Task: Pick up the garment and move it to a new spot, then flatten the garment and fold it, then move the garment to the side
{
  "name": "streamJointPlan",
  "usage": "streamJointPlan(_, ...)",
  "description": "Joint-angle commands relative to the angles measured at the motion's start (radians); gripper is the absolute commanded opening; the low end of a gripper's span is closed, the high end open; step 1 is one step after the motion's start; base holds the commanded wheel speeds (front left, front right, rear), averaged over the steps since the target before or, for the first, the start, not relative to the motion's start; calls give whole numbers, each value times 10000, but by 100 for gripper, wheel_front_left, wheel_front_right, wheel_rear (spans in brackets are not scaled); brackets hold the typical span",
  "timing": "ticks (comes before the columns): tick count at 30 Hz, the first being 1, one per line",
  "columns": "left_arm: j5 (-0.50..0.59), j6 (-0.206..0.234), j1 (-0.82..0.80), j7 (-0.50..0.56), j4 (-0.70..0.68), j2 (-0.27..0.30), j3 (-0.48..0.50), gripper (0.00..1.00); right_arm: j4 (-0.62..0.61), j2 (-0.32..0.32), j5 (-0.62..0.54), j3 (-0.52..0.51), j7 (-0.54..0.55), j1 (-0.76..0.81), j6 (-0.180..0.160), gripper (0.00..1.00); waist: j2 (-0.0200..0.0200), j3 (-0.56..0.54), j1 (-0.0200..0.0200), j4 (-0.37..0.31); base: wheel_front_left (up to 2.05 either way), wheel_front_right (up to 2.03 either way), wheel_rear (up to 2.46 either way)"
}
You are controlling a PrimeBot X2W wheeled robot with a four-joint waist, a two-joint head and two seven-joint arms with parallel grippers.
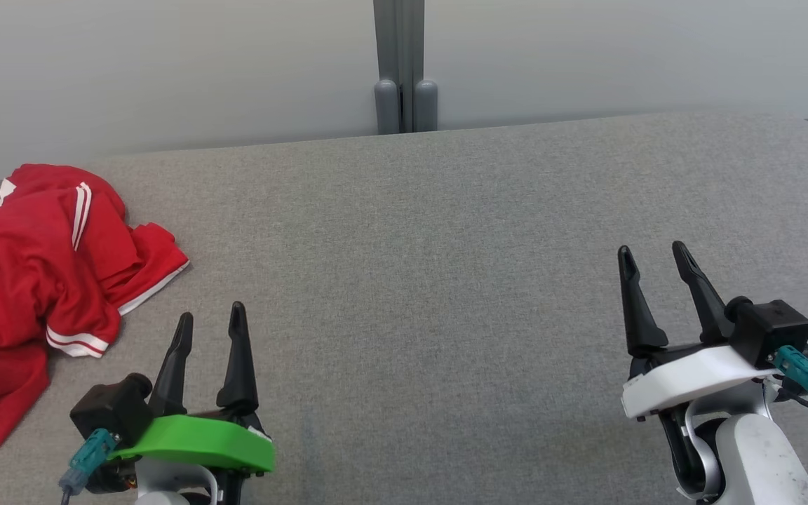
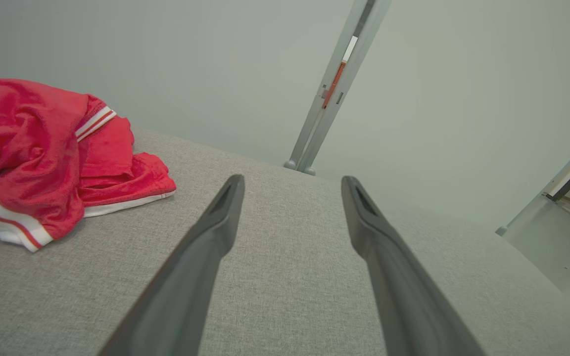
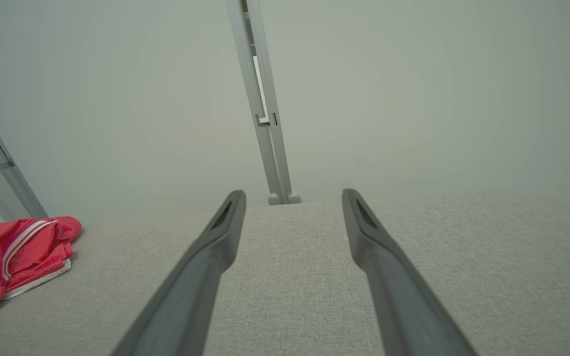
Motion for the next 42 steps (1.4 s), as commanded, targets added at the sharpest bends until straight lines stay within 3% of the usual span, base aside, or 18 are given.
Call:
streamJointPlan(1,341,110,34,-101,-125,161,-142,100,-128,-54,-412,23,-107,-144,23,100,0,2,0,0,0,0,0)
streamJointPlan(14,1764,1020,-70,-424,-83,740,-1349,100,-212,-63,-2103,194,-434,-125,24,100,0,10,0,20,0,0,0)
streamJointPlan(24,2180,1442,-23,-645,-282,719,-1549,100,-348,-69,-2797,255,-644,-151,17,100,0,46,0,32,0,0,0)
streamJointPlan(28,2123,1316,112,-733,-315,508,-1239,100,-451,-69,-2756,283,-733,-164,17,100,0,88,0,40,0,0,0)
streamJointPlan(32,1854,923,231,-814,-201,207,-705,100,-412,-73,-2913,271,-813,-114,17,100,0,126,0,51,0,0,0)
streamJointPlan(42,2739,204,379,-1015,85,-49,-270,100,-63,-71,-2279,299,-1017,4,17,100,0,182,0,53,0,0,0)
